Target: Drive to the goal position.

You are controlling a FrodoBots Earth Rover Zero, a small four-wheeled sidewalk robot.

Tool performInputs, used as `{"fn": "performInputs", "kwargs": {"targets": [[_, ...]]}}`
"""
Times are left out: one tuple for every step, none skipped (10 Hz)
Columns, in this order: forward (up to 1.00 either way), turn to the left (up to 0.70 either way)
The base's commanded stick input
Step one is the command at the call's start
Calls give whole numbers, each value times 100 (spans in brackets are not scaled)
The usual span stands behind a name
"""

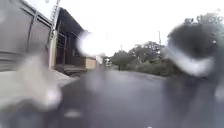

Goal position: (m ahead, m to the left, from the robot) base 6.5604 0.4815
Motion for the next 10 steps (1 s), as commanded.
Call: {"fn": "performInputs", "kwargs": {"targets": [[70,0],[70,0],[70,0],[70,0],[70,0],[70,0],[70,0],[70,0],[70,0],[70,0]]}}
